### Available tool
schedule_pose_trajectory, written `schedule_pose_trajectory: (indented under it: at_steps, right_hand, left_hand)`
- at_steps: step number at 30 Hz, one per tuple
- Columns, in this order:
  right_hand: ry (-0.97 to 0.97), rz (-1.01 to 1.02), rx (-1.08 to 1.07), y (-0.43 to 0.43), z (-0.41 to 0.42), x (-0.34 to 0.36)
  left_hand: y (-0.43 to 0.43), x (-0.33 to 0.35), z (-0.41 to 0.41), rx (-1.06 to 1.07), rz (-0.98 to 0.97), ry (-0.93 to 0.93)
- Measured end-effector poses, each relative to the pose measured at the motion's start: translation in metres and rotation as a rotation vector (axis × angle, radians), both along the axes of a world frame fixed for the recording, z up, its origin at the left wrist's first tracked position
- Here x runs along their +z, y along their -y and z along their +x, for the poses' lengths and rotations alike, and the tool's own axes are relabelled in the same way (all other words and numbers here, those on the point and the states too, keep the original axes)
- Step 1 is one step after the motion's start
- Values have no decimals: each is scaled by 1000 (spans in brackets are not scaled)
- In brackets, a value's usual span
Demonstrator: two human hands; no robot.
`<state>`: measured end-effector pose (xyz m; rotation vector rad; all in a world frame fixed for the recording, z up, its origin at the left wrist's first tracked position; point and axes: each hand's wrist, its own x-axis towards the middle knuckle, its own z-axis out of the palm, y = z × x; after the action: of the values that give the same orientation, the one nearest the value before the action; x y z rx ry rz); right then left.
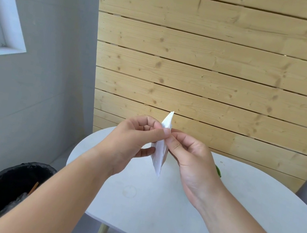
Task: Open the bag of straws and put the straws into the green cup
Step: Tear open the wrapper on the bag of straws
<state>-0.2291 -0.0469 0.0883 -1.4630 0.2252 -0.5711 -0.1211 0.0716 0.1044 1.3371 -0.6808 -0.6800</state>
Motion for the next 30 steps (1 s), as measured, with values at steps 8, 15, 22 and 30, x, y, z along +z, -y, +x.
schedule_pose_trajectory:
  at_steps: [8, 15, 22, 30]
  right_hand:
    - [13, -117, -121, -3, 4, -5]
    - [16, -153, -219, 1, 8, -10]
    - [-22, -102, -359, 21, 10, -4]
    - [-91, -526, -342, 19, -1, 3]
  left_hand:
    - [2, 1, -3, 74, 12, 9]
    - [5, -2, -4, 131, 62, 195]
    - [-1, 1, 7, 266, 57, 142]
    - [10, -1, -9, 205, 63, 172]
